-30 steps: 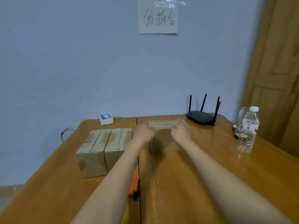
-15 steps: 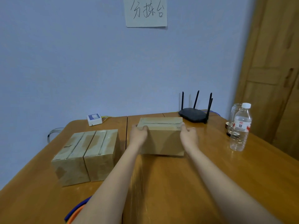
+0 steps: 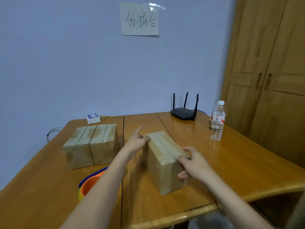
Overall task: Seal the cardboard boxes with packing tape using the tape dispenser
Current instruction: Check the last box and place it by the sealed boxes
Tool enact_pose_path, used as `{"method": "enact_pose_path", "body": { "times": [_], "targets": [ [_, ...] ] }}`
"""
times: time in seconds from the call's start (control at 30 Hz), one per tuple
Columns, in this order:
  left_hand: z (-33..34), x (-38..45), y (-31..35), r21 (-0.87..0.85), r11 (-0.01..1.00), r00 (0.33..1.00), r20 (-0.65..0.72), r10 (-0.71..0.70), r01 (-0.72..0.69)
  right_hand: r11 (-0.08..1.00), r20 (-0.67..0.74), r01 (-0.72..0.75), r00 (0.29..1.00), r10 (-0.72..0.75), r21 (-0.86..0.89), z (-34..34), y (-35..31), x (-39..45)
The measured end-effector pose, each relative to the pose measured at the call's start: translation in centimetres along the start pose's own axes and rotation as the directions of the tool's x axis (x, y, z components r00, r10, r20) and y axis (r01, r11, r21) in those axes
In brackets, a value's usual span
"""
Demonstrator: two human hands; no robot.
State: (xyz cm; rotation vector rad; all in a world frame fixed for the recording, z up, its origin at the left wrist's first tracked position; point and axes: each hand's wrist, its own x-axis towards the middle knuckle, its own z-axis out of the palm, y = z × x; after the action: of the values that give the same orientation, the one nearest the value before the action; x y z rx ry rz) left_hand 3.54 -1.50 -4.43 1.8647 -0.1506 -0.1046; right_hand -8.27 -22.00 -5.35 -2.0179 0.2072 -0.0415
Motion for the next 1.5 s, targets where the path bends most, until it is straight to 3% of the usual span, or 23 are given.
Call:
{"method": "enact_pose_path", "body": {
  "times": [0.1,0.2,0.27,0.37,0.43,0.53,0.63,0.7,0.8,0.87,0.93,1.0,1.07,1.17,1.33,1.5],
  "targets": [
    [1.0,-2.2,-0.1,0.156,0.988,0.994,-0.110,0.005,0.013,0.992,0.005,0.055,0.998,-0.055,-0.111,-0.1,0.2,-0.8],
    [1.7,-5.7,0.9,0.137,0.991,0.980,-0.196,0.030,-0.003,0.944,-0.073,0.074,0.992,-0.103,-0.322,-0.9,0.1,-0.1],
    [2.8,-8.1,1.0,0.057,0.998,0.991,-0.127,0.030,-0.023,0.953,-0.094,0.105,0.986,-0.136,-0.285,-1.2,-0.3,0.6],
    [4.6,-10.3,0.1,-0.001,0.999,0.999,-0.005,0.045,-0.045,0.981,-0.012,0.071,0.997,-0.074,-0.180,-0.7,-1.5,1.4],
    [4.9,-10.4,-0.6,0.019,0.997,0.997,0.008,0.078,-0.079,0.982,0.030,0.043,0.999,-0.038,-0.183,0.4,-1.8,1.6],
    [4.3,-10.6,-0.7,-0.014,0.996,0.996,0.009,0.090,-0.090,0.967,-0.023,0.027,0.999,-0.034,-0.251,2.1,-1.7,1.7],
    [3.9,-11.0,-0.6,0.022,0.996,0.996,0.041,0.080,-0.081,0.940,-0.092,0.009,0.995,-0.043,-0.342,3.0,-2.0,1.1],
    [3.7,-11.3,-0.3,0.162,0.981,0.994,0.026,0.106,-0.109,0.923,-0.108,-0.001,0.993,-0.044,-0.386,3.2,-2.3,0.7],
    [1.0,-10.6,-0.6,0.548,0.826,0.963,-0.129,0.237,-0.130,0.908,-0.224,0.123,0.948,-0.227,-0.401,3.3,-3.0,0.2],
    [-2.8,-9.8,-1.5,0.686,0.728,0.956,-0.210,0.206,-0.006,0.879,-0.284,0.319,0.859,-0.426,-0.353,3.8,-4.1,-0.7],
    [-7.1,-9.4,-2.8,0.797,0.579,0.974,-0.227,0.022,0.173,0.826,-0.247,0.449,0.805,-0.539,-0.340,4.7,-5.3,-1.3],
    [-10.1,-9.4,-4.2,0.881,0.392,0.962,-0.213,-0.170,0.264,0.802,-0.115,0.491,0.825,-0.554,-0.340,6.3,-6.4,-1.6],
    [-11.3,-9.4,-5.3,0.905,0.323,0.936,-0.177,-0.305,0.276,0.792,0.024,0.495,0.853,-0.522,-0.357,8.4,-7.2,-1.5],
    [-11.6,-9.0,-6.9,0.904,0.342,0.923,-0.124,-0.364,0.256,0.774,0.112,0.467,0.877,-0.467,-0.427,11.2,-8.0,-0.7],
    [-12.6,-8.3,-9.7,0.803,0.538,0.958,-0.140,-0.251,0.258,0.751,0.189,0.468,0.882,-0.432,-0.465,12.9,-8.6,0.1],
    [-14.1,-8.7,-9.8,0.710,0.684,0.978,-0.032,-0.204,0.166,0.765,0.212,0.484,0.875,-0.435,-0.425,12.3,-8.6,1.0]
  ]
}}
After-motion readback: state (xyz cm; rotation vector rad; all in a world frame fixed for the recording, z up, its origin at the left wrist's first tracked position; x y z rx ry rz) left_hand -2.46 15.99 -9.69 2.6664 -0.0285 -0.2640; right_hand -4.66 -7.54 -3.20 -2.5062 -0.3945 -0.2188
